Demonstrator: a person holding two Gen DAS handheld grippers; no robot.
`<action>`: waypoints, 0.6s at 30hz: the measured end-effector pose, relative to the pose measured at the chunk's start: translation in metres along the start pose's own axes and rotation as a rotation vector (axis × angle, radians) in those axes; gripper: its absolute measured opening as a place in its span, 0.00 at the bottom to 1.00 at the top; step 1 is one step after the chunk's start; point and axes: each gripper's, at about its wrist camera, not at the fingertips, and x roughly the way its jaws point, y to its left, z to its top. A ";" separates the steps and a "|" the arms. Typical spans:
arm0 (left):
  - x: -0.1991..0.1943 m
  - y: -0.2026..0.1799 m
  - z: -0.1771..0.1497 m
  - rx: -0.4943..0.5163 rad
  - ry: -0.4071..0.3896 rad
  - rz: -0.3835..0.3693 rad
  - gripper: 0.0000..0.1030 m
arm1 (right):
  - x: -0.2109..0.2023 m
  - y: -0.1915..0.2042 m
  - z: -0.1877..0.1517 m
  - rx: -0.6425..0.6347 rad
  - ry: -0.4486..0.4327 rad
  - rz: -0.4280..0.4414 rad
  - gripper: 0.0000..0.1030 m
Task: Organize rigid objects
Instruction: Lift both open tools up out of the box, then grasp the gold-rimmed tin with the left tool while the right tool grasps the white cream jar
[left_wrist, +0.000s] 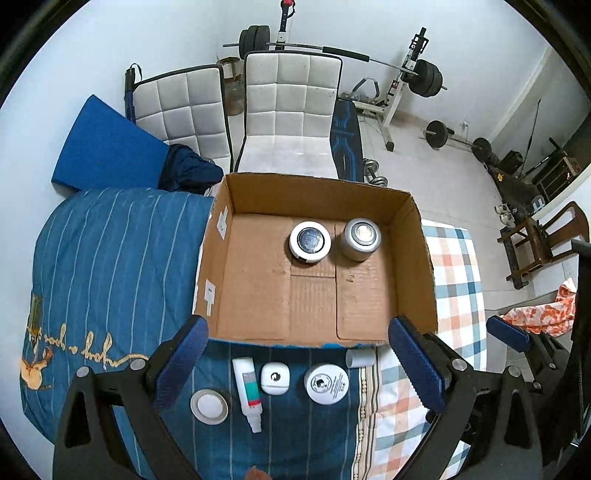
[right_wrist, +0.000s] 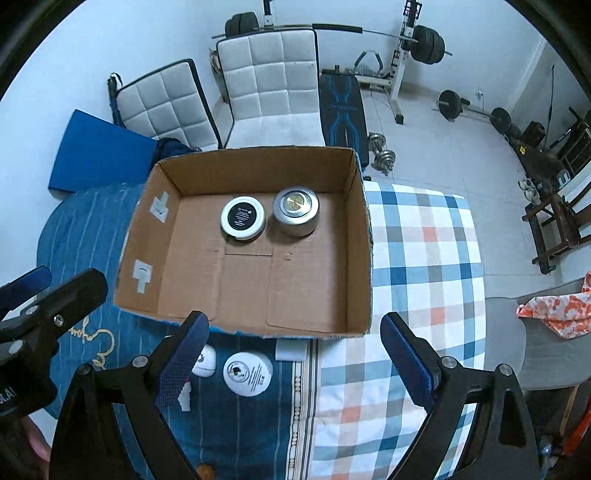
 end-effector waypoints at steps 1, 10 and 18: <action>-0.001 0.003 -0.003 -0.006 0.001 -0.002 0.97 | -0.004 0.001 -0.004 0.000 -0.001 0.010 0.93; 0.027 0.058 -0.062 -0.071 0.127 0.145 0.97 | 0.032 0.012 -0.054 -0.024 0.149 0.079 0.93; 0.088 0.140 -0.116 -0.221 0.292 0.246 0.97 | 0.118 0.032 -0.093 -0.013 0.300 0.085 0.93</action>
